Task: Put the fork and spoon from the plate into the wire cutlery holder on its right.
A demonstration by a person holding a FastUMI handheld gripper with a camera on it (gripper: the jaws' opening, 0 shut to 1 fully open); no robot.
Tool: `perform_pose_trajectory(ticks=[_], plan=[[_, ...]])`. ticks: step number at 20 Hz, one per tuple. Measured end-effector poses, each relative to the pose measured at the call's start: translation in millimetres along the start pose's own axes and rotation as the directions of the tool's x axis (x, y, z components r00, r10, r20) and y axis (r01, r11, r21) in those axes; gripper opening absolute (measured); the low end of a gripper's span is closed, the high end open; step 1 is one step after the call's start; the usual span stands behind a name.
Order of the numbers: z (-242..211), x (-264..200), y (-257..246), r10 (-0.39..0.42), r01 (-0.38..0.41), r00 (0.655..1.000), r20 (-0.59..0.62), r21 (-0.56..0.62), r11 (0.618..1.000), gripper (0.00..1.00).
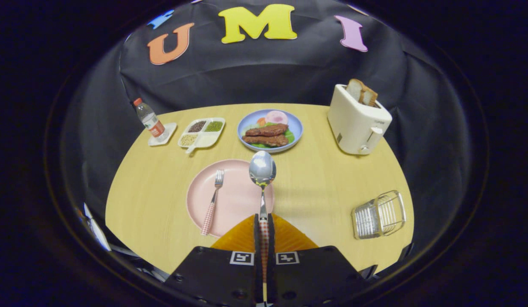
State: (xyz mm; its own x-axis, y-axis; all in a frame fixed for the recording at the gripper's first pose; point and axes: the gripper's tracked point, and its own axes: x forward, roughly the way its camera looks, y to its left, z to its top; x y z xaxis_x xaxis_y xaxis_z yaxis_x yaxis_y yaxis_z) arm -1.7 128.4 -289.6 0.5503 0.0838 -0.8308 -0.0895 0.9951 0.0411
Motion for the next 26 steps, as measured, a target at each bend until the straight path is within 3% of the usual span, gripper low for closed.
perform_pose_trajectory(ticks=[15, 21, 26], plan=[[17, -53, -164, -0.082, 0.083, 0.996, -0.028, 0.018, 0.996, 0.04], [-14, -65, -213, -0.127, 0.132, 0.981, -0.149, 0.027, 0.991, 0.04], [-51, -65, -216, -0.055, 0.077, 0.948, -0.313, 0.06, 0.995, 0.04]])
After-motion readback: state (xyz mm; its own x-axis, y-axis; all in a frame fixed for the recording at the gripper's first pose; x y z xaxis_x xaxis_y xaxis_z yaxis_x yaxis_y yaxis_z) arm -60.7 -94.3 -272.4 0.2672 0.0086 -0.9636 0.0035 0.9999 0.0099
